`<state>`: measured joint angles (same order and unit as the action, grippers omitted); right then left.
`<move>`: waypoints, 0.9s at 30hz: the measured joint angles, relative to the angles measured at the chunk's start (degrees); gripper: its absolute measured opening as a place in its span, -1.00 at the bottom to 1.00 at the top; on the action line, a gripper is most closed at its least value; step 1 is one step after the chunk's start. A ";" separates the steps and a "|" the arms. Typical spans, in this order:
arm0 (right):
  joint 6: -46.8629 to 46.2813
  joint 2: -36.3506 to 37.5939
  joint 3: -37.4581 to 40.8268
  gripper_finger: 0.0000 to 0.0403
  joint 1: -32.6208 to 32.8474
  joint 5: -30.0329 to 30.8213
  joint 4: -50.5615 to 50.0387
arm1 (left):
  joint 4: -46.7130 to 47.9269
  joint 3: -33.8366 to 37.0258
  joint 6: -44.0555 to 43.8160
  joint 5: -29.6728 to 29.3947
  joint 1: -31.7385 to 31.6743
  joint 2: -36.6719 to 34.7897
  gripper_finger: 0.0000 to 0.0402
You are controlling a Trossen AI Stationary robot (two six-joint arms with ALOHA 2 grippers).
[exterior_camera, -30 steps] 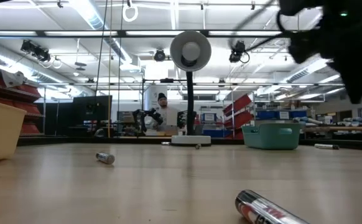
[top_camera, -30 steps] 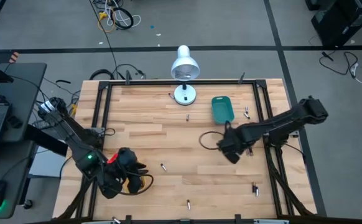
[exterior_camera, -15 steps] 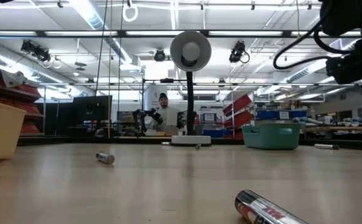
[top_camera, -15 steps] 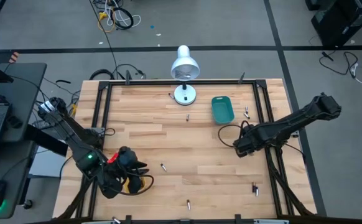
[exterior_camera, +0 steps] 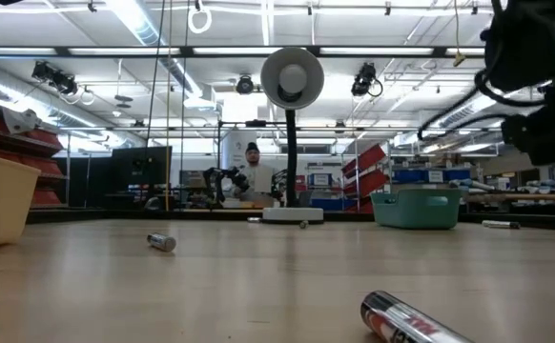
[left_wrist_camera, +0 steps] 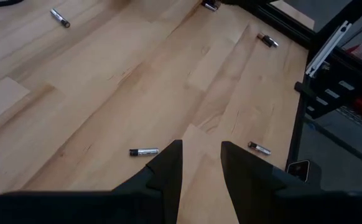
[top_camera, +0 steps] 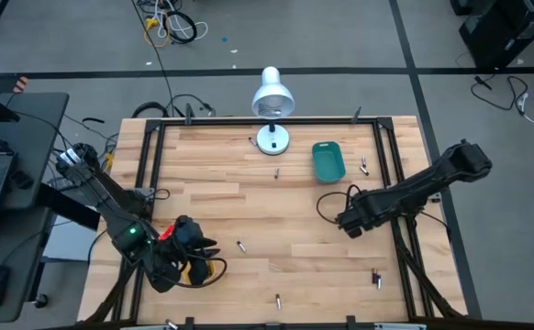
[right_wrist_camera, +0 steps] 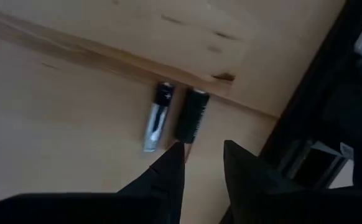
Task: Sort batteries
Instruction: Put the top golden battery into the yellow bin
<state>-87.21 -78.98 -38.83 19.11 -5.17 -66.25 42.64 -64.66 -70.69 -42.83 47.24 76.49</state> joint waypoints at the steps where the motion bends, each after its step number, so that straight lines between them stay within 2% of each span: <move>1: 0.21 -0.95 0.45 -0.51 0.00 -0.62 0.43 | 0.04 0.00 0.05 0.02 -0.02 0.00 -0.37; 8: -1.54 -5.46 1.99 -0.51 0.00 -2.05 8.76 | 0.60 0.02 0.16 0.00 -0.01 0.00 -0.37; 15: -1.42 -5.74 2.07 -0.53 0.02 -1.40 10.32 | 1.45 0.02 0.19 -0.02 0.00 0.00 -0.37; 24: 4.53 -5.55 2.01 -0.88 -0.22 -3.04 11.03 | 5.17 0.02 0.19 -0.17 -0.72 0.00 -0.37; 27: 4.47 -5.50 1.86 -0.88 0.03 -3.94 10.93 | 6.83 0.02 0.20 -0.35 -1.70 0.00 -0.37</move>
<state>-82.73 -84.48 -36.96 19.15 -9.10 -55.31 49.47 -64.64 -70.49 -43.18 45.55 76.49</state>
